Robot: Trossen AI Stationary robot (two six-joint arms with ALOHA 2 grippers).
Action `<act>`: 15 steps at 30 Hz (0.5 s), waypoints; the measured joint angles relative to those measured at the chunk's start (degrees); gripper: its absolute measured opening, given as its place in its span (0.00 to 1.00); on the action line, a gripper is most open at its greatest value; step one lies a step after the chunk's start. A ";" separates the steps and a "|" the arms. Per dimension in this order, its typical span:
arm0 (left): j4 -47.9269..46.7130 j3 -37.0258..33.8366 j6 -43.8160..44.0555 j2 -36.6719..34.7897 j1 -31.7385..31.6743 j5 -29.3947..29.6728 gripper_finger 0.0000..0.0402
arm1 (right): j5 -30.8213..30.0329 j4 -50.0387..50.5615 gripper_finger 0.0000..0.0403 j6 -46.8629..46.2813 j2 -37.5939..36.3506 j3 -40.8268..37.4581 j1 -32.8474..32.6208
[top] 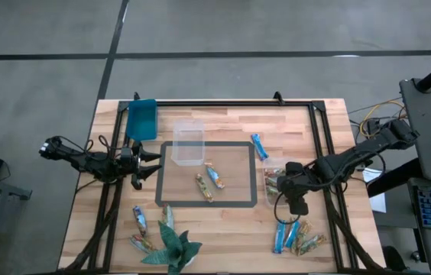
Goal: Pick and place Granola Bars by type
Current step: Put the yellow granola bar into the left transparent bin
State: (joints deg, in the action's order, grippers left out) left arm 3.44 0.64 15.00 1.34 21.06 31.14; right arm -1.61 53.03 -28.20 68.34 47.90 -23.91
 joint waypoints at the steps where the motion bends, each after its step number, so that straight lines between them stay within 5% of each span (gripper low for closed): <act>1: 0.00 -0.01 0.00 0.00 -0.01 0.01 0.49 | -0.08 0.87 0.65 0.55 0.00 1.23 0.10; 15: 0.01 -0.02 0.00 0.00 -0.01 0.02 0.49 | 2.90 11.36 0.65 12.30 2.29 22.19 -0.18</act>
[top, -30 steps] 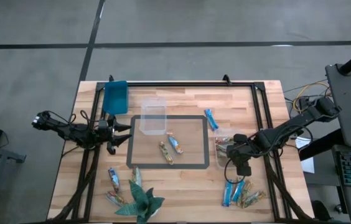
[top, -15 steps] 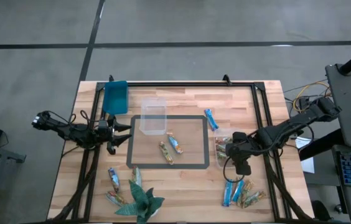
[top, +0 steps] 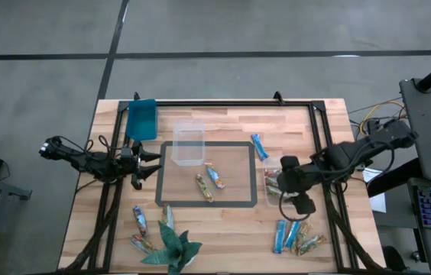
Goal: Pick and place Granola Bars by type
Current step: Put the yellow granola bar into the left transparent bin
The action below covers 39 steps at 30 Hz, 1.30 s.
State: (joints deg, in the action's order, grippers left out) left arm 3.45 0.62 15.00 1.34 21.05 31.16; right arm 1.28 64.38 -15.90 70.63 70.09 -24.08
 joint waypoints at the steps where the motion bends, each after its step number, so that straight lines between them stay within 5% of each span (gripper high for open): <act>1: -0.01 0.00 0.00 0.00 -0.01 0.00 0.49 | 1.24 0.90 0.65 0.29 0.63 1.60 -0.05; 6: -0.01 0.00 0.00 0.00 0.00 0.00 0.49 | 6.65 6.34 0.63 0.55 4.10 9.14 -1.48; 19: -0.01 0.01 -0.01 -0.01 0.01 -0.02 0.49 | 8.45 10.27 0.59 -4.33 9.97 17.41 -12.73; 39: -0.01 0.00 0.00 0.00 0.00 0.00 0.49 | 5.34 0.60 0.59 -16.25 9.25 1.14 -25.17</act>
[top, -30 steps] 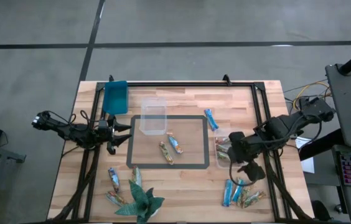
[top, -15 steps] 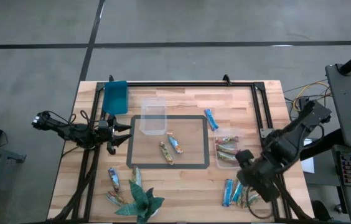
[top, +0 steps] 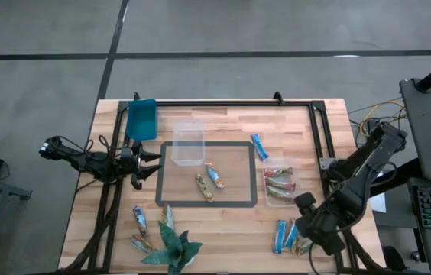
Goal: Pick and place Granola Bars by type
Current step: Put the yellow granola bar into the left transparent bin
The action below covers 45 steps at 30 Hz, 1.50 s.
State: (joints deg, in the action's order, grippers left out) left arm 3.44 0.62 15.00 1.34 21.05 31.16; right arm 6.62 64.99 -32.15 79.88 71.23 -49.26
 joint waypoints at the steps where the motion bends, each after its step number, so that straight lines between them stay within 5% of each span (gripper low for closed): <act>1: 0.00 0.02 -0.02 -0.02 0.01 -0.02 0.49 | -0.07 -1.27 0.59 -1.14 0.00 -1.05 -0.58; 27: 0.02 0.02 0.00 -0.02 0.00 -0.02 0.49 | 0.30 -30.55 0.59 -5.97 1.69 -25.77 -4.00; 45: 0.03 0.01 0.00 0.00 -0.01 0.00 0.49 | 1.80 -34.09 0.51 -3.45 8.28 -29.28 -3.91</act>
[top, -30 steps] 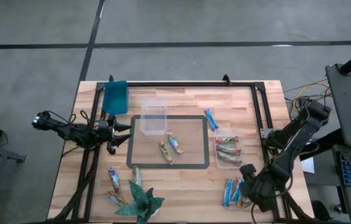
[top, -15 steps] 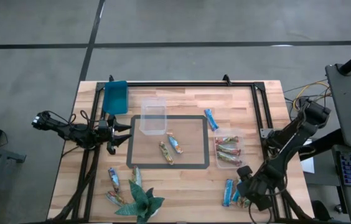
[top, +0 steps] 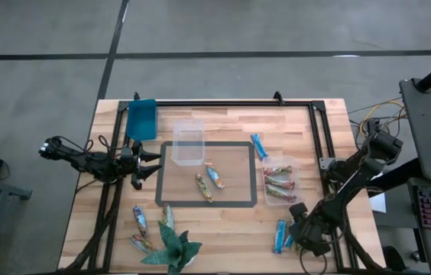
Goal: Pick and place Granola Bars by type
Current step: Put the yellow granola bar into the left transparent bin
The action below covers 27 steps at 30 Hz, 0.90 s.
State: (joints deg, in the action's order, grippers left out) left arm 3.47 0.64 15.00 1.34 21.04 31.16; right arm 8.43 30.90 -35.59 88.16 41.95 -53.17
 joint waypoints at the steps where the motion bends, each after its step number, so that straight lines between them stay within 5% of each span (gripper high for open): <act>1: -0.01 -0.02 -0.01 -0.01 0.01 -0.01 0.49 | 0.04 0.08 0.49 0.00 -0.09 0.02 0.02; 15: -0.01 -0.01 -0.02 0.00 0.00 -0.02 0.49 | 3.91 -0.33 0.07 1.87 -1.51 -0.05 -0.13; 27: -0.01 0.00 -0.01 -0.01 0.00 -0.01 0.49 | -0.41 5.93 0.04 1.38 -3.79 7.07 -0.07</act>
State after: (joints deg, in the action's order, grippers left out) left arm 3.46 0.63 14.99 1.33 21.04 31.15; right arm 8.02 36.83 -34.21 84.37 49.03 -53.23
